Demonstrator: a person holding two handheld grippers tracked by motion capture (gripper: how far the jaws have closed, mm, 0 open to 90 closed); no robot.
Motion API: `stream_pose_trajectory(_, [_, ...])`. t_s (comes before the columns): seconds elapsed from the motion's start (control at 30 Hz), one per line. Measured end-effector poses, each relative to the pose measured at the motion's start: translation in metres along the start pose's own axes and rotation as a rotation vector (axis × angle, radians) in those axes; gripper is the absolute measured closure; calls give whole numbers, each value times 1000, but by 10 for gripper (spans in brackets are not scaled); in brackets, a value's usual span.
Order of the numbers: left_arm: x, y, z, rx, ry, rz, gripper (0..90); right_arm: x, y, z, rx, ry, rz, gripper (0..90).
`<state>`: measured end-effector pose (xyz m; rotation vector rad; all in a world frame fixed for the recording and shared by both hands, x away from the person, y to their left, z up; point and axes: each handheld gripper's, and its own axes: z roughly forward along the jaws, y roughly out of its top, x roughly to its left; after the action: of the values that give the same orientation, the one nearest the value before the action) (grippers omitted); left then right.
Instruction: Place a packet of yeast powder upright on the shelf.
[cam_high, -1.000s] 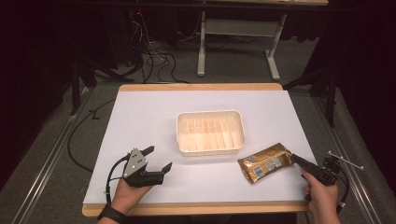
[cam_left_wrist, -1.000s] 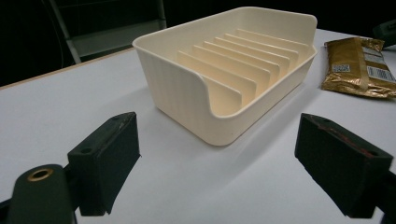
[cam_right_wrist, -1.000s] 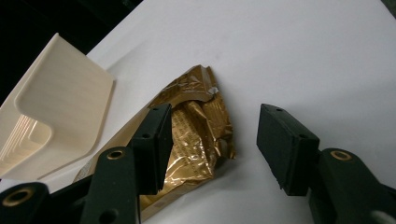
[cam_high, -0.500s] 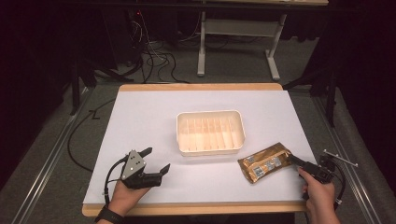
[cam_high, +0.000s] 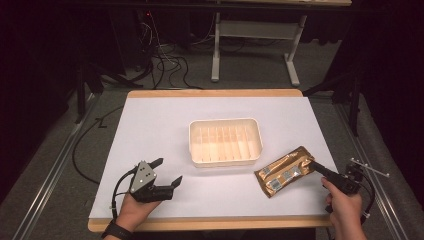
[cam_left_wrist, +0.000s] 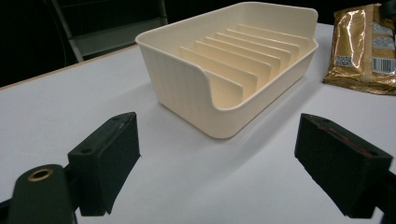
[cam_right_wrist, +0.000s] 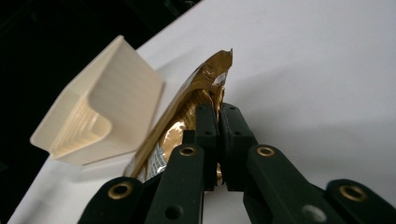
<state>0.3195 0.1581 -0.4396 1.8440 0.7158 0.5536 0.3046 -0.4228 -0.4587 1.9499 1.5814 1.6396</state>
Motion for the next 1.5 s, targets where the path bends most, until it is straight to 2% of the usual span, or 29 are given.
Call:
stream_pose_trajectory(0.13, [0,0,0,0,-1,1,144,14,4,-6,-31,51,-30,895])
stream_pose_trajectory(0.17, [0,0,0,0,-1,2,144,14,4,-6,-31,51,-30,895])
stream_pose_trajectory(0.57, [-1,1,-3,-14,1,2,145,50,13,-11,-79,187,-81,900])
stream_pose_trajectory(0.6, [-1,1,-3,-15,0,5,144,57,15,-12,-84,205,-92,900])
stream_pose_trajectory(0.63, [-1,1,-3,-16,0,4,144,57,15,-12,-84,205,-92,900])
stream_pose_trajectory(0.67, [-1,1,-4,-17,0,2,144,64,16,-12,-92,225,-108,900])
stream_pose_trajectory(0.7, [-1,1,-4,-19,1,1,144,64,16,-12,-92,225,-108,900])
stream_pose_trajectory(0.8, [-1,1,-3,-16,-1,3,144,76,20,-12,-109,256,-121,900])
stream_pose_trajectory(1.17, [-1,1,-2,-15,-7,4,144,91,27,-14,-143,269,-159,900])
stream_pose_trajectory(1.3, [-1,1,-2,-16,-6,6,144,95,29,-19,-171,273,-169,900])
stream_pose_trajectory(1.5, [-1,1,-2,-14,-7,7,144,93,35,-30,-237,236,-179,900])
